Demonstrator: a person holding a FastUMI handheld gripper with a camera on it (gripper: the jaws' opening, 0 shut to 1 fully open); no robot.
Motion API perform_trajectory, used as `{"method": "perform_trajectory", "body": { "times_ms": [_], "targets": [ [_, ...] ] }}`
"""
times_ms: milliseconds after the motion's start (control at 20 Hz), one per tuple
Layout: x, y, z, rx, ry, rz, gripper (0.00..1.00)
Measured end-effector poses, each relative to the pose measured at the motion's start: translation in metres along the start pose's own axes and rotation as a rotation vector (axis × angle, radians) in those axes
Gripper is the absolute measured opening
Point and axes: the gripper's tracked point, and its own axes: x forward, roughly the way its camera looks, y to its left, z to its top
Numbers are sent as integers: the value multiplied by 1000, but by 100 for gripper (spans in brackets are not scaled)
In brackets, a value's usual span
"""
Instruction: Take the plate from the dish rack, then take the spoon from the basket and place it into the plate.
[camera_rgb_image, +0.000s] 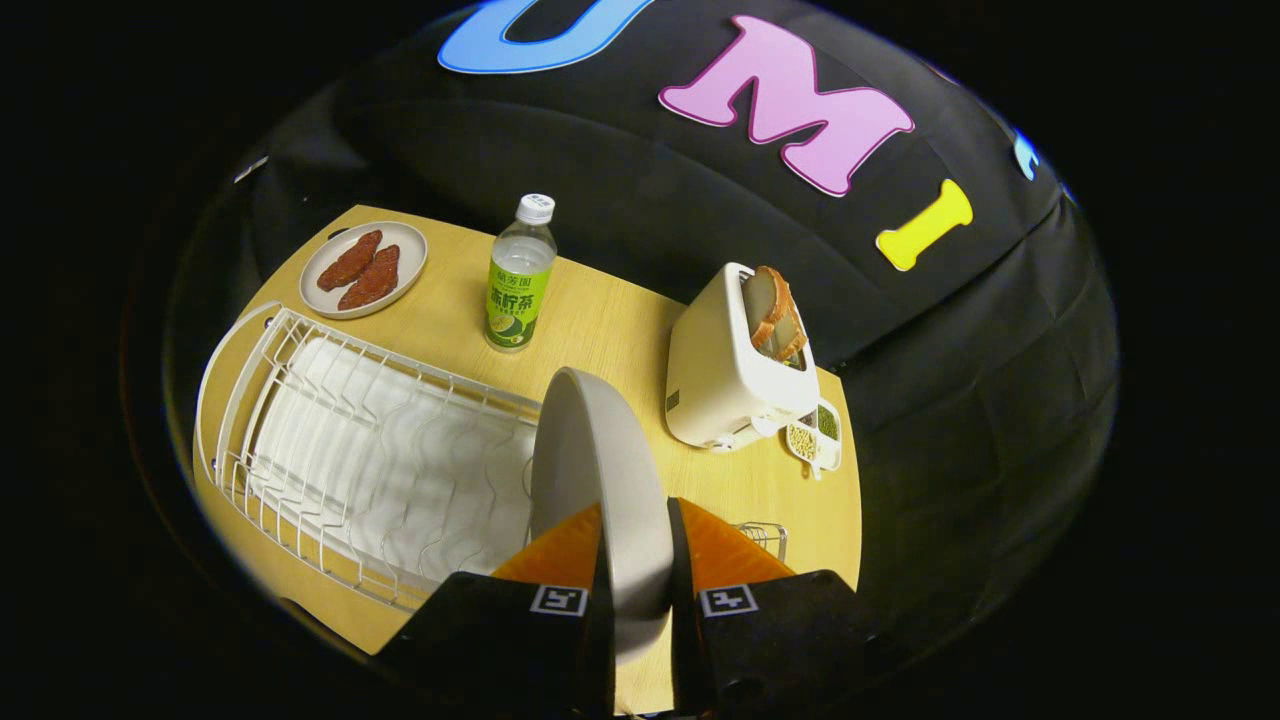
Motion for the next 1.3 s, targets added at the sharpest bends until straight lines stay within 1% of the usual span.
{"method": "perform_trajectory", "body": {
  "times_ms": [100,150,250,350,400,500,600,700,800,900,1100,1150,1300],
  "targets": [
    [2,-6,-4,67,36,-9,26],
    [3,-8,-2,80,43,-17,26],
    [3,-9,7,62,38,-47,26],
    [-2,-4,17,16,37,-61,26],
    [-5,0,23,15,21,-48,26],
    [-13,-1,26,55,-1,-11,26],
    [-22,-11,24,123,-26,53,26],
    [-35,-13,17,206,-53,184,26],
    [-56,-27,-4,286,-67,306,26],
    [-71,-41,-30,348,-78,374,26],
    [-96,-69,-110,429,-52,462,26],
    [-101,-70,-133,453,-28,492,26],
    [-107,-63,-183,539,34,576,26]
  ]
}}
